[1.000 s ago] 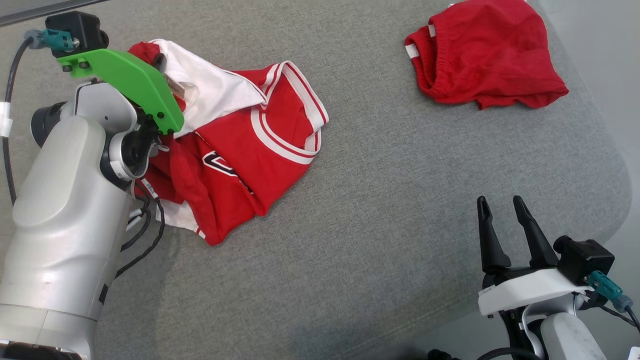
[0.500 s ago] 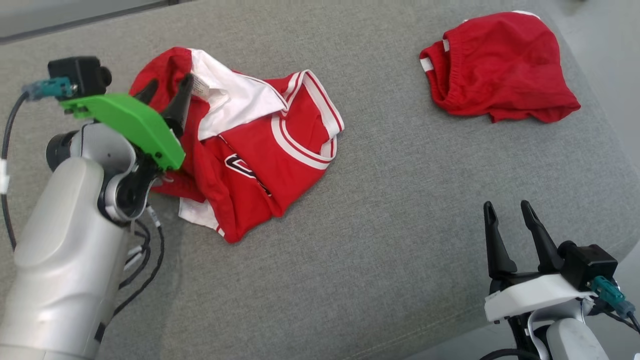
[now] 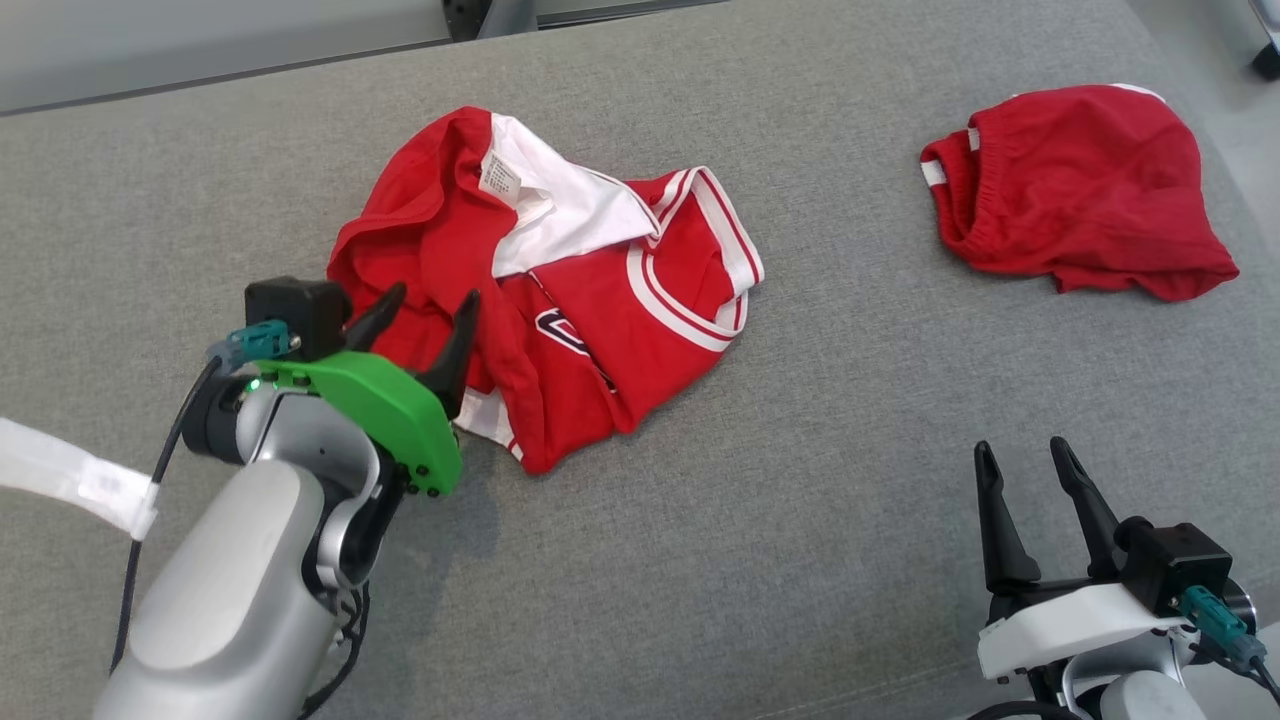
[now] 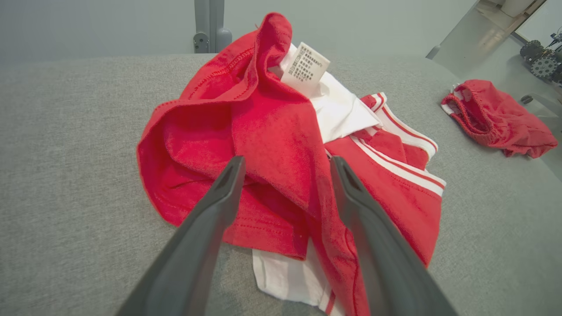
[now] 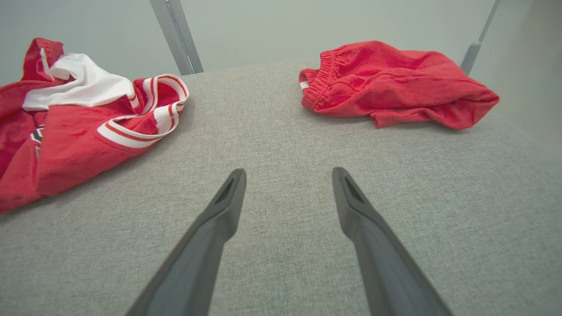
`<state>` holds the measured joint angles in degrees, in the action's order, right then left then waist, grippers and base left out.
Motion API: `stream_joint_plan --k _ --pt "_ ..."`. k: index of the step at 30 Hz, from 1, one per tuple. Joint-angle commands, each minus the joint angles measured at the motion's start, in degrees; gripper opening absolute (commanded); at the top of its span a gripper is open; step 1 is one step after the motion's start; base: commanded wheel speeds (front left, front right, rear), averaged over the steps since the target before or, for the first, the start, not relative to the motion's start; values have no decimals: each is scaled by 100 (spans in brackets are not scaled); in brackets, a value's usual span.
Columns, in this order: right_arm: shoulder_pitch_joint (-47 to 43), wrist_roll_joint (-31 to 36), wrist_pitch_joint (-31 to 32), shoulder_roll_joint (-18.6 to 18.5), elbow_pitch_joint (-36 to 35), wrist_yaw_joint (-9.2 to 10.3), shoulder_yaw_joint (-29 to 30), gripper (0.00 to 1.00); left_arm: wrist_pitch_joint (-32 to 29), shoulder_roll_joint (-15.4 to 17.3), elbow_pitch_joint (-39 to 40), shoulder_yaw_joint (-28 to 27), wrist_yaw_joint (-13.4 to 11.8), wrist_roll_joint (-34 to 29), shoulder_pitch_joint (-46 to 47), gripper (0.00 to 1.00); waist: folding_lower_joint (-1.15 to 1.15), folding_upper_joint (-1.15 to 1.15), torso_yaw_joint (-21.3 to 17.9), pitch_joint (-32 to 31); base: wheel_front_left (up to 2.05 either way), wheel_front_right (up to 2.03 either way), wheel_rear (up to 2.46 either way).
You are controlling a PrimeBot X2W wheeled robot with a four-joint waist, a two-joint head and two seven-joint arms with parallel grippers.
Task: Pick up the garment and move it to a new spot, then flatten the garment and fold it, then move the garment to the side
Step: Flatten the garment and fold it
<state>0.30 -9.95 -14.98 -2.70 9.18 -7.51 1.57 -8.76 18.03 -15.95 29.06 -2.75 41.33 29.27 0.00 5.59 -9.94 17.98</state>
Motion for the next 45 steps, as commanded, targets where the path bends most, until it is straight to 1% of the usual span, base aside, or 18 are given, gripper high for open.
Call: stream_joint_plan --k 1,5,8,12,14,18,24,25,27,28,30,31,32,33,38,40,43,45 --pt "28 53 -8 -18 -25 5 15 100 54 17 -39 51 -36 -193 202 100 0 0 66 -7 0 0 0" --pt "83 130 -8 -18 -52 5 -4 100 136 -40 -336 284 -86 -615 690 100 0 0 30 22 0 0 0" --pt "89 138 -8 -18 -55 5 -45 100 -30 -142 -668 506 55 -781 1003 100 0 0 -69 64 0 0 0" --pt "81 36 -8 -18 -34 5 -121 100 -307 -183 -1128 726 235 -833 1290 100 0 0 -250 133 0 0 0" --pt "67 -15 -8 -19 -22 5 -119 100 -338 -167 -1322 752 271 -866 1385 100 0 0 -326 165 0 0 0" --pt "3 -62 -8 -18 -18 5 -102 100 -231 -49 -1629 726 206 -962 1542 100 0 0 -418 181 0 0 0" --pt "1 -60 -8 -18 -5 5 -42 100 -160 96 -1989 687 253 -929 1596 100 0 0 -400 150 0 0 0" --pt "13 -54 -8 -18 -9 5 -38 100 -156 104 -2040 690 255 -923 1599 94 0 0 -377 148 0 0 0" --pt "42 -43 -8 -18 -16 5 -47 100 -111 108 -2109 673 270 -895 1611 66 0 0 -332 144 0 0 0" --pt "63 -32 -8 -18 -12 5 -68 100 -58 61 -2167 649 282 -835 1619 50 0 0 -285 138 0 0 0" --pt "71 -23 -8 -19 -15 5 -75 100 -27 18 -2213 647 308 -804 1635 43 0 0 -242 133 0 0 0" --pt "68 -15 -8 -18 -16 5 -77 100 -22 7 -2236 656 317 -797 1636 30 0 0 -225 128 0 0 0" --pt "66 -13 -8 -18 -16 5 -79 100 -18 -6 -2257 664 335 -782 1629 12 0 0 -211 126 0 0 0" --pt "64 -9 -8 -18 -16 5 -80 100 -26 -18 -2282 676 374 -757 1617 0 0 0 -198 123 0 0 0" --pt "31 0 -8 -19 -17 5 -38 100 88 -91 -2342 621 441 -651 1566 0 0 0 -138 98 0 0 0" --pt "-24 3 -8 -18 -5 5 -28 100 259 -121 -2316 516 435 -560 1480 0 0 0 -101 52 0 0 0" --pt "-154 3 -8 -19 1 5 39 100 625 -156 -2134 270 360 -305 1221 0 0 0 -11 -62 0 0 0" --pt "-255 11 -8 -18 13 5 77 100 904 -80 -1901 72 254 -179 925 0 0 0 87 -166 0 0 0"
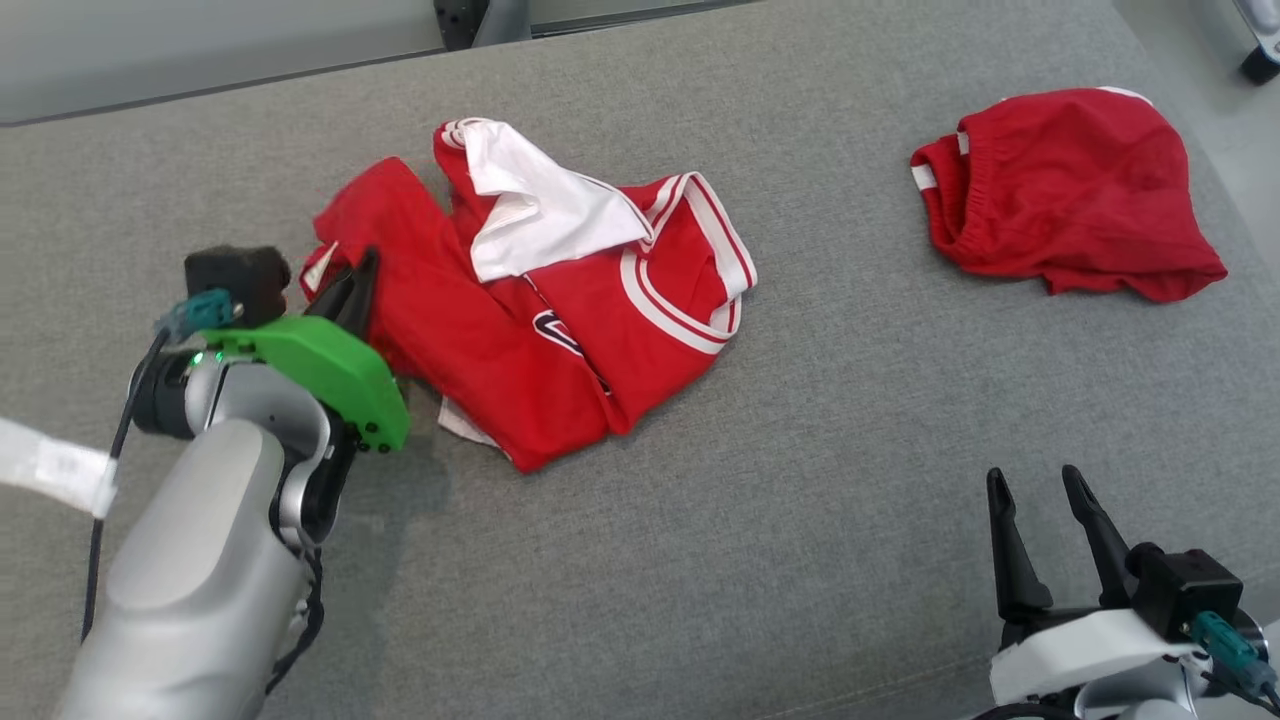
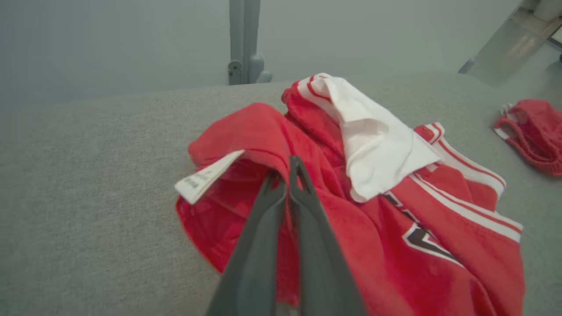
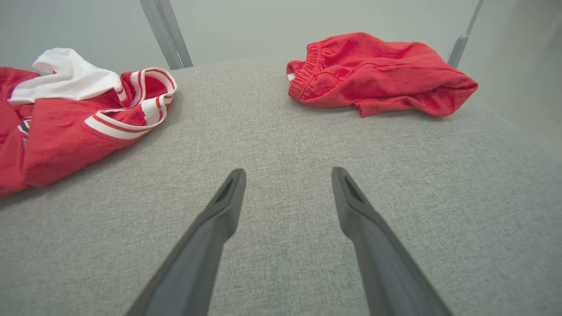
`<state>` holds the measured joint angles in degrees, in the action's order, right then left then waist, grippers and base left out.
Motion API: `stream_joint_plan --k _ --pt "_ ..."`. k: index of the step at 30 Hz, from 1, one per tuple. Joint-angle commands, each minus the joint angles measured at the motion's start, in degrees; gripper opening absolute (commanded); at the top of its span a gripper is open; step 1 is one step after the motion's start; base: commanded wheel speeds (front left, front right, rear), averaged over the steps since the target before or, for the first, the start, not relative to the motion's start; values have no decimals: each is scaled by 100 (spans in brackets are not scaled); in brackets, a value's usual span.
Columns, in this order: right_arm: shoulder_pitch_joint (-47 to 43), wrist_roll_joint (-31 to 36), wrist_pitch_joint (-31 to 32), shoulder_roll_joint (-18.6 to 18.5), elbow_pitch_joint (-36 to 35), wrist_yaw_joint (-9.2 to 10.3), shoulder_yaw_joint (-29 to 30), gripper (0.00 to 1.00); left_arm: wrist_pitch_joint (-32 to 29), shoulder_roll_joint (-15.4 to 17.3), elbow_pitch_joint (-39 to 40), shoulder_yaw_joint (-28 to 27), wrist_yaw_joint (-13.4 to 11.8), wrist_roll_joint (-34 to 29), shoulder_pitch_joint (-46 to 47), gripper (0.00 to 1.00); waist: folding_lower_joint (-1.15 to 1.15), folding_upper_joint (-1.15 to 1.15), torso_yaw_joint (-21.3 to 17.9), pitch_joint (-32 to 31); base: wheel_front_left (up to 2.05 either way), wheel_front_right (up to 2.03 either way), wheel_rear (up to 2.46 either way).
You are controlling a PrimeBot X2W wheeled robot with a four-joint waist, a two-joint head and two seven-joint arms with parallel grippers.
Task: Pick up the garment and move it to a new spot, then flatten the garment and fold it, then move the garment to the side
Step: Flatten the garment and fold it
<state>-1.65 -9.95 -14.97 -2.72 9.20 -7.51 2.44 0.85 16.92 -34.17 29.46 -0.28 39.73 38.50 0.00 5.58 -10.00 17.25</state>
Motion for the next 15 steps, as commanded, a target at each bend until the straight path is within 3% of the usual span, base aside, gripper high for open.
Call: stream_joint_plan --k 1,8,12,15 --pt "-113 25 -9 -16 14 5 29 100 74 70 57 -57 -50 55 -183 0 0 0 170 -156 0 0 0" --pt "-442 220 -10 -16 5 5 129 100 879 254 1369 -677 -872 411 -2067 0 0 0 837 -533 0 0 0" --pt "-497 325 -10 -15 -24 5 141 100 1248 58 2042 -869 -1517 364 -3176 0 0 0 1226 -683 0 0 0" --pt "-527 405 -10 -17 -26 5 113 100 1382 -223 2418 -912 -1831 247 -3784 0 0 0 1465 -755 0 0 0"
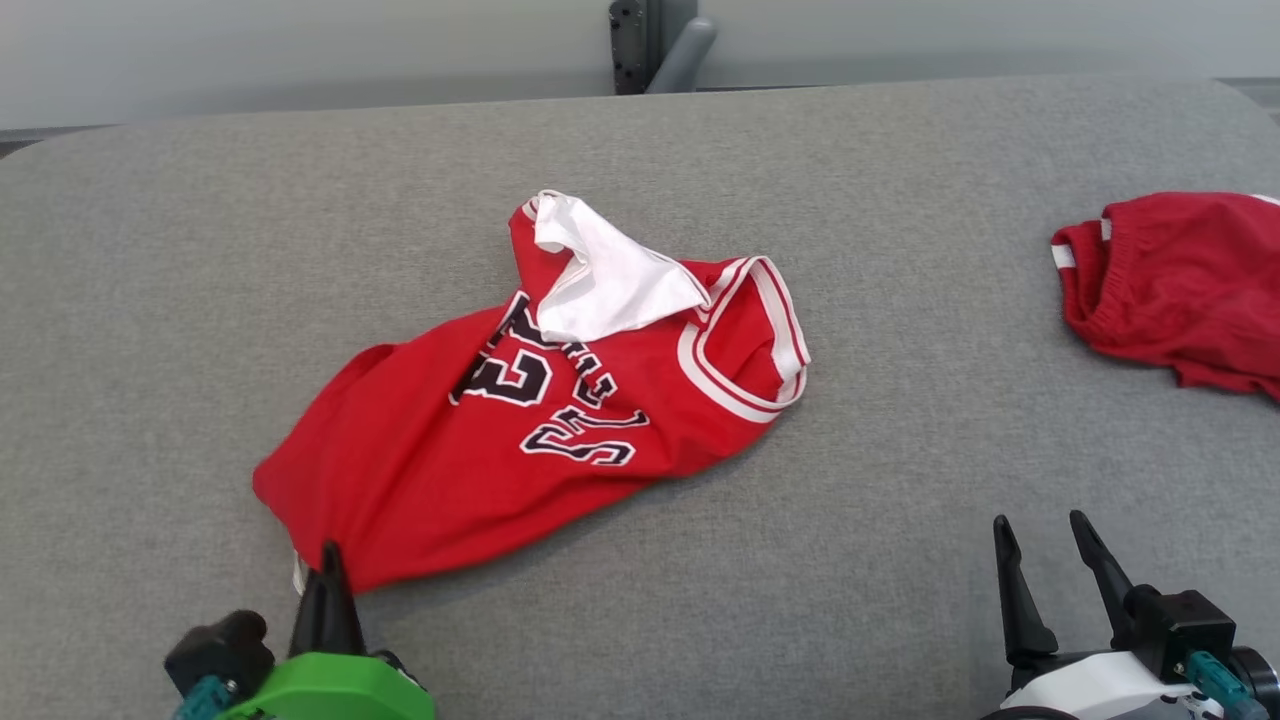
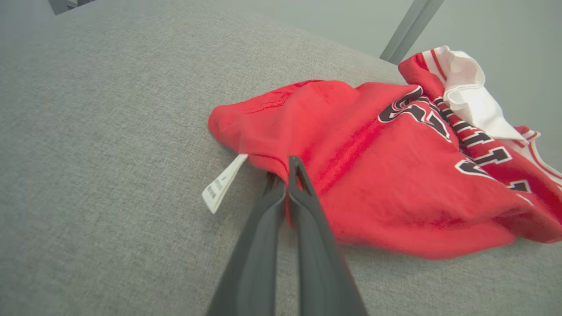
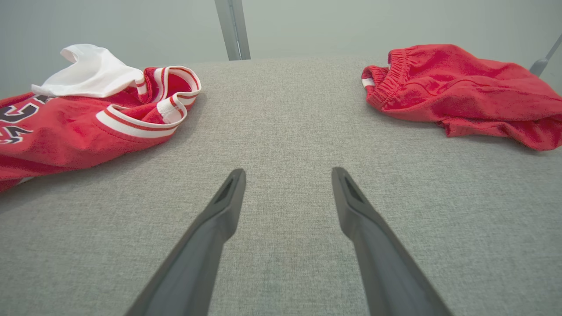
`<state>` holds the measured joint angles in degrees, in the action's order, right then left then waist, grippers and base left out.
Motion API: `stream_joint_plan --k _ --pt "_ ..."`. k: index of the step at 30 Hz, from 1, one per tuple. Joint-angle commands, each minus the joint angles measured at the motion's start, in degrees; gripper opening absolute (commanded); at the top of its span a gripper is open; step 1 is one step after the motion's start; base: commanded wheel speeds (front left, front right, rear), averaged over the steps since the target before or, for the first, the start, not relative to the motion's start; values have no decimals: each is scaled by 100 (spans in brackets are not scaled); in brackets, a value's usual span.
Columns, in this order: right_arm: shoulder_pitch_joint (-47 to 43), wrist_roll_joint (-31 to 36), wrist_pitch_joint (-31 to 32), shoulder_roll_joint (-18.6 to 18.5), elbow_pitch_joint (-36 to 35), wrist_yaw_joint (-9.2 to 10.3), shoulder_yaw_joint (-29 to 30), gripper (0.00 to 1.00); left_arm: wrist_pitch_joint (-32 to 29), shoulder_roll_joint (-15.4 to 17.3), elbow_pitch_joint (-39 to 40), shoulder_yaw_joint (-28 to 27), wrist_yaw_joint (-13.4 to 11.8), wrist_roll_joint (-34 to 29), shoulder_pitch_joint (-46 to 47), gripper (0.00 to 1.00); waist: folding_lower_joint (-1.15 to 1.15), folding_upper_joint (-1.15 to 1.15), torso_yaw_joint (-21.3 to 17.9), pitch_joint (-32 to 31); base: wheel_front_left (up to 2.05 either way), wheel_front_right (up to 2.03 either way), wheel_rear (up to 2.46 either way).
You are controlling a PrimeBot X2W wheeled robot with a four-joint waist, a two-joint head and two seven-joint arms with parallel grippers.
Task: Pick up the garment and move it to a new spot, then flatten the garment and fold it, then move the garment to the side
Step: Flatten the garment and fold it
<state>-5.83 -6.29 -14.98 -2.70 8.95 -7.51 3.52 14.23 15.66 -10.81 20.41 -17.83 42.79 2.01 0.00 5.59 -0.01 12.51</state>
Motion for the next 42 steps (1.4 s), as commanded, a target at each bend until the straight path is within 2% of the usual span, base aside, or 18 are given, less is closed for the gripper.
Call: stream_joint_plan --k 1,3,7,8,9,10,11,15,17,19,22,25,26,30,34,42 --pt "-115 67 -9 -18 8 5 -4 100 57 -202 126 -7 -134 -96 -296 0 0 0 532 -298 0 0 0" --pt "-109 90 -8 -18 23 6 -15 100 81 -447 108 97 -73 -116 -526 0 0 0 630 -329 0 0 0" --pt "-114 82 -9 -20 79 6 -133 100 99 -620 -342 223 61 -271 -450 0 0 0 685 -391 0 0 0" --pt "-110 68 -8 -20 94 5 -155 100 101 -645 -462 224 67 -306 -381 16 0 0 670 -409 0 0 0" --pt "-101 37 -8 -18 106 5 -182 100 92 -640 -593 239 61 -361 -327 43 0 0 636 -427 0 0 0" --pt "-101 14 -9 -19 120 6 -209 100 60 -608 -741 284 57 -413 -293 81 0 0 589 -446 0 0 0" --pt "-105 -11 -8 -19 128 6 -237 100 -87 -581 -875 346 80 -417 -282 100 0 0 525 -458 0 0 0" --pt "-77 -82 -8 -20 132 6 -269 100 -474 -305 -869 482 41 -548 -219 100 0 0 178 -475 0 0 0" --pt "-92 -117 -8 -20 107 6 -229 100 -439 -230 -438 445 -41 -619 -116 100 0 0 20 -457 0 0 0" --pt "-108 -118 -8 -17 105 5 -237 100 -567 -118 87 563 -12 -746 14 100 0 0 -143 -424 0 0 0" --pt "-59 -128 -9 -17 110 5 -250 100 -824 -4 538 797 48 -975 267 100 0 0 -324 -367 0 0 0" --pt "129 -214 -8 -18 91 5 -280 100 -1377 81 822 1247 262 -1273 864 100 0 0 -625 -211 0 0 0" --pt "201 -251 -9 -16 83 5 -321 100 -1540 -1 851 1340 333 -1269 1079 100 0 0 -738 -133 0 0 0" --pt "392 -421 -8 -21 71 6 -403 100 -2265 -127 475 1861 707 -1532 1935 100 0 0 -1143 165 0 0 0" --pt "494 -575 -9 -17 112 6 -406 100 -2731 -209 -71 2225 1059 -1699 2549 100 0 0 -1502 378 0 0 0" --pt "615 -731 -8 -15 114 5 -369 100 -3127 -192 -998 2655 1576 -1918 3198 100 0 0 -1862 657 0 0 0"
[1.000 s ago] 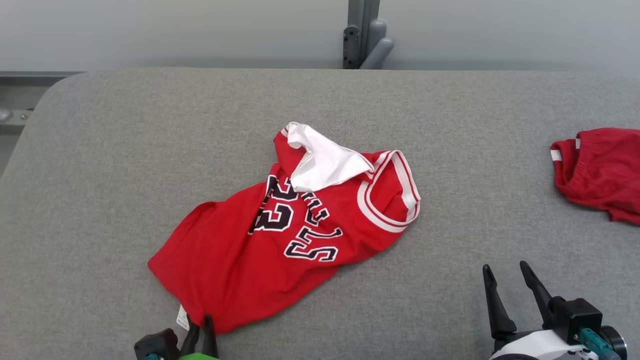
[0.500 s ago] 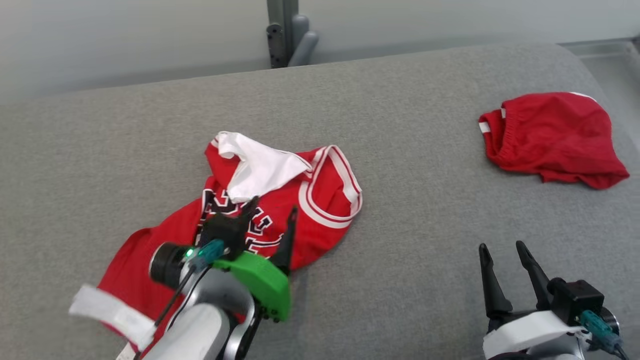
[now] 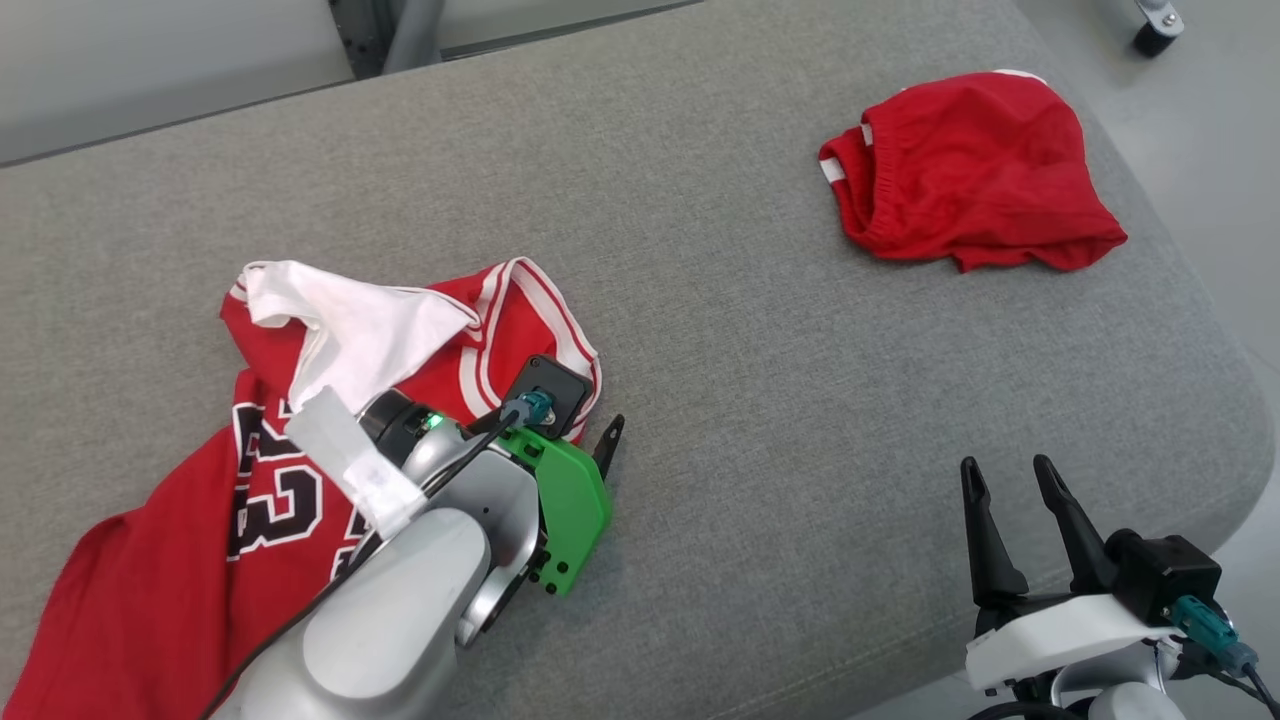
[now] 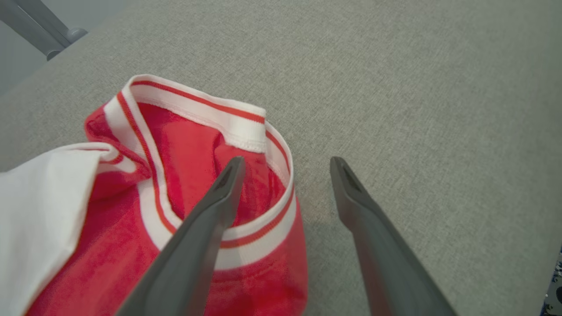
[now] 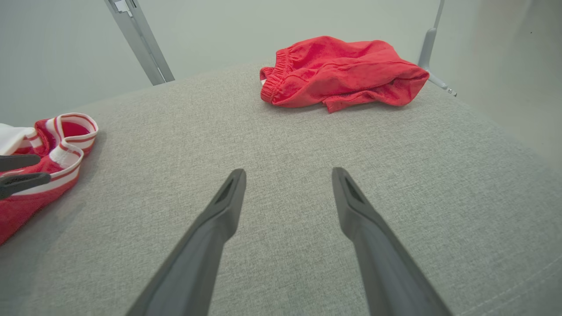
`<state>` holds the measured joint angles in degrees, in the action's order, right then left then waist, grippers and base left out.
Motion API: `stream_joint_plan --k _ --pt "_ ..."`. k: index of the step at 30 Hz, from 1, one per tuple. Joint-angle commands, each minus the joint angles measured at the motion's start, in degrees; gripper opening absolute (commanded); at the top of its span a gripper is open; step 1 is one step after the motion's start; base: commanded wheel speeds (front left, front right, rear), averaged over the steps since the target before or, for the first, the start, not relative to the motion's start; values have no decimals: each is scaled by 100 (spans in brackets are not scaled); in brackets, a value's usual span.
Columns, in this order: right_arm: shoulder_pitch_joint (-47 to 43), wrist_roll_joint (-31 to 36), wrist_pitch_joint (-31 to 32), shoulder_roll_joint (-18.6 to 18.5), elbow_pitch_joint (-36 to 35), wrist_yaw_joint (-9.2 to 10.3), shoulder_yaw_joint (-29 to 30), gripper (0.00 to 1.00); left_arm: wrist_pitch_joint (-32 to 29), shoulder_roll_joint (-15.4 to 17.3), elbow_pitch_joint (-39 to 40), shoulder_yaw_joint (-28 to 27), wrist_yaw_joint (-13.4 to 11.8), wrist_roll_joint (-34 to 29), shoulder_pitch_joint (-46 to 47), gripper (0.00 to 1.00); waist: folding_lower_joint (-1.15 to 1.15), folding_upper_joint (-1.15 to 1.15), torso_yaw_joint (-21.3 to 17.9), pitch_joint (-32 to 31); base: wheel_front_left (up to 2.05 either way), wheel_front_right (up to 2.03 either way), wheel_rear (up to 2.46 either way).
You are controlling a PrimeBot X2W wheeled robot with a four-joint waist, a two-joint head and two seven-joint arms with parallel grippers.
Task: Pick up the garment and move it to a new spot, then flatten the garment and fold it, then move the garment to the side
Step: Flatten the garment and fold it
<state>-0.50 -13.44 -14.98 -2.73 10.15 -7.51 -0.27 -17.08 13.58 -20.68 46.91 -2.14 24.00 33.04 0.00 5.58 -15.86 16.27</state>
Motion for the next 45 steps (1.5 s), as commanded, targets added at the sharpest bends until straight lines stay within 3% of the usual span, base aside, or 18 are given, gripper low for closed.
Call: stream_joint_plan --k 1,5,6,8,9,15,17,18,22,28,30,33,42,44,45 --pt "103 -28 -8 -12 -2 5 7 100 -36 2 -136 37 52 -66 156 100 0 1 -290 294 0 0 0" --pt "174 -61 -8 -14 11 5 -20 100 -190 -56 -667 183 191 -126 390 98 0 1 -331 336 0 0 0" --pt "202 -67 -8 -15 10 5 -25 100 -226 -72 -783 203 207 -134 445 84 0 1 -337 342 0 0 0" --pt "214 -82 -8 -14 11 5 -42 100 -269 -79 -1030 250 249 -157 515 20 0 1 -350 341 0 0 0" --pt "213 -87 -8 -14 13 5 -47 100 -273 -78 -1126 257 284 -132 520 0 0 1 -355 336 0 0 0" --pt "122 -46 -8 -17 28 5 20 100 -72 -314 -886 -85 622 538 521 0 0 1 -342 239 0 0 0" --pt "76 -13 -8 -16 42 5 41 100 -159 -407 -481 -194 811 1023 443 0 0 1 -325 186 0 0 0" --pt "68 13 -8 -14 54 5 49 100 -359 -401 117 -245 925 1605 397 0 0 1 -310 143 0 0 0" --pt "150 50 -8 -17 42 5 41 100 -809 -163 1745 -260 969 3011 496 0 0 1 -323 117 0 0 0" --pt "235 -4 -8 -13 8 5 -20 100 -978 293 2635 -764 969 4072 737 0 0 1 -387 245 0 0 0" --pt "285 -57 -8 -17 1 5 -44 100 -833 341 2399 -1117 960 4284 865 0 0 1 -434 353 0 0 0" --pt "359 -152 -8 -15 6 5 -123 100 -644 684 1669 -1406 934 3912 1215 0 0 1 -551 543 0 0 0" --pt "540 -390 -8 -13 70 5 -191 100 -72 980 -342 -1098 969 3067 1779 0 0 1 -823 951 0 0 0" --pt "543 -418 -8 -14 85 5 -191 100 156 969 -625 -1004 970 2958 1843 55 0 1 -833 964 0 0 0" --pt "534 -423 -8 -14 88 5 -181 100 261 940 -705 -962 969 2942 1871 91 0 1 -827 958 0 0 0"
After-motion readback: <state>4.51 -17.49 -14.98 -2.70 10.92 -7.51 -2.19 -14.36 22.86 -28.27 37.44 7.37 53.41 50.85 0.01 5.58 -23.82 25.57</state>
